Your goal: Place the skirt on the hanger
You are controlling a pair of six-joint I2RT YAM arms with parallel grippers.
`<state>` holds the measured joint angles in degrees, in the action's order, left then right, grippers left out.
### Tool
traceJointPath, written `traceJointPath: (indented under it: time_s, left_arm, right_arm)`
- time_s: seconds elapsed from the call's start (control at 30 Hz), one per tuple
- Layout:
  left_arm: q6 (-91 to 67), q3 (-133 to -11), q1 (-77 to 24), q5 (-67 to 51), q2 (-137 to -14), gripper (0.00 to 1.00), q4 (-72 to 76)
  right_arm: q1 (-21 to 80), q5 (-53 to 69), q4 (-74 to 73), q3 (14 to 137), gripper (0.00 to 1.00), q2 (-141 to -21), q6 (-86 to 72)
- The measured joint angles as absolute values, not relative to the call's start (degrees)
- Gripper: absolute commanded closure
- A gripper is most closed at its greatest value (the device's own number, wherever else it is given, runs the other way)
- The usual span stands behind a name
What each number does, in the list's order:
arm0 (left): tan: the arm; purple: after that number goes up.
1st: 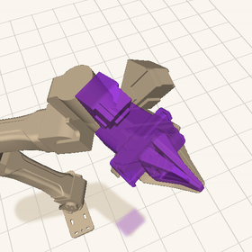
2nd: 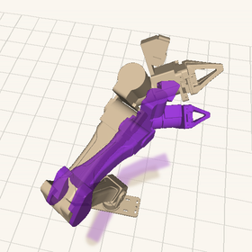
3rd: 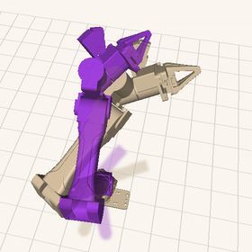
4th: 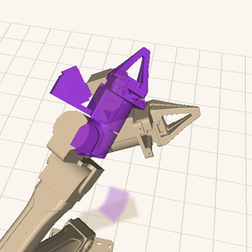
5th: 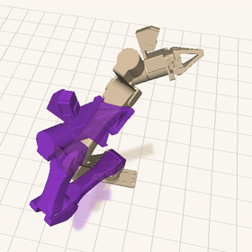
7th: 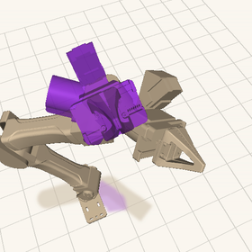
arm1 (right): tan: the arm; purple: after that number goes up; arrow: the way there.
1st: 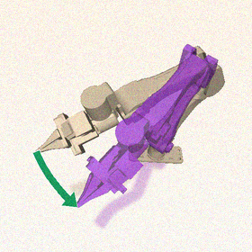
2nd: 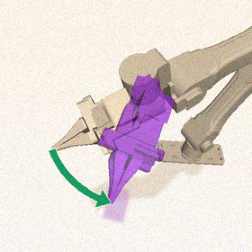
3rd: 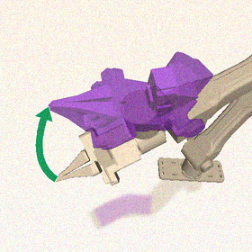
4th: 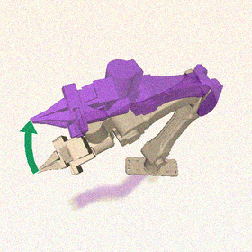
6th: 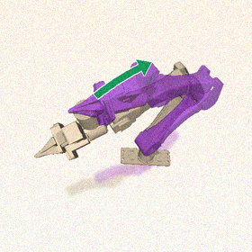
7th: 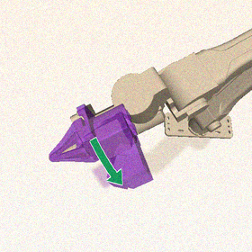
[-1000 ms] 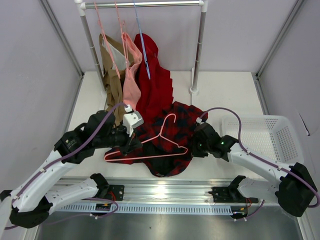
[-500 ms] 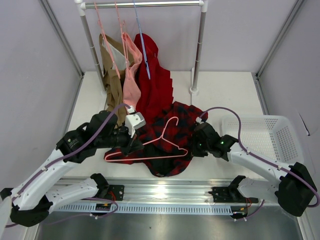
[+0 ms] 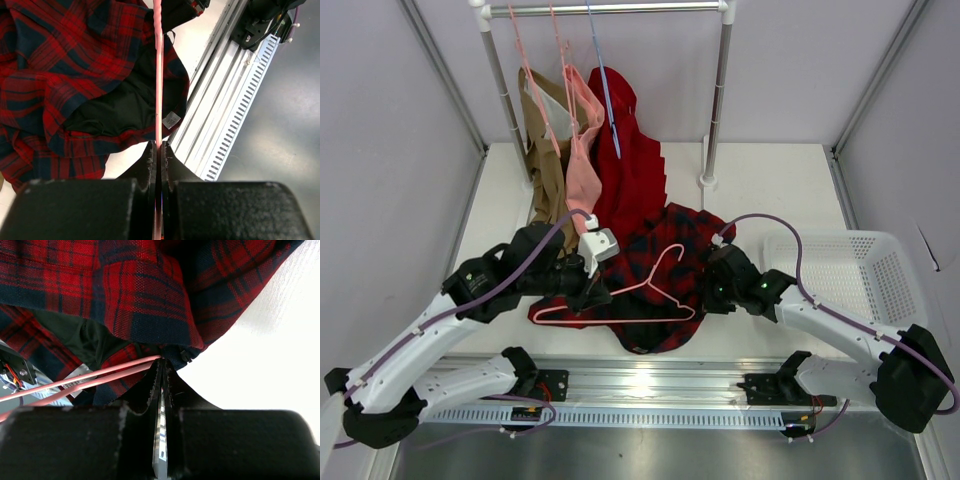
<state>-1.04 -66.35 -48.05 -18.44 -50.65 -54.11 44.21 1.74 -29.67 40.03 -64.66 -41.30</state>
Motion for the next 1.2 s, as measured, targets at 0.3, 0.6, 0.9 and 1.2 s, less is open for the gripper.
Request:
traceJointPath:
  time_s: [0.3, 0.6, 0.9, 1.2]
  left_arm:
    - [-1.1, -65.5, -48.2, -19.8, -51.1, 1.00, -51.5]
    - [-2.0, -61.1, -48.2, -20.4, -52.7, 1.00, -45.9]
    - [-7.6, -52.9, -48.2, -20.5, -54.0, 1.00, -35.7]
    - [-13.3, -48.0, -48.2, -19.2, -56.8, 1.00, -27.8]
  right_arm:
    - [44.2, 1.5, -29.7, 40.9, 0.98, -64.7, -40.7]
    - [44.2, 1.3, -30.2, 41.6, 0.99, -64.6, -40.5]
    - [44.3, -0.5, -32.6, 41.6, 0.99, -64.0, -40.3]
    - [44.4, -2.5, -34.7, 41.8, 0.99, -63.4, -40.3]
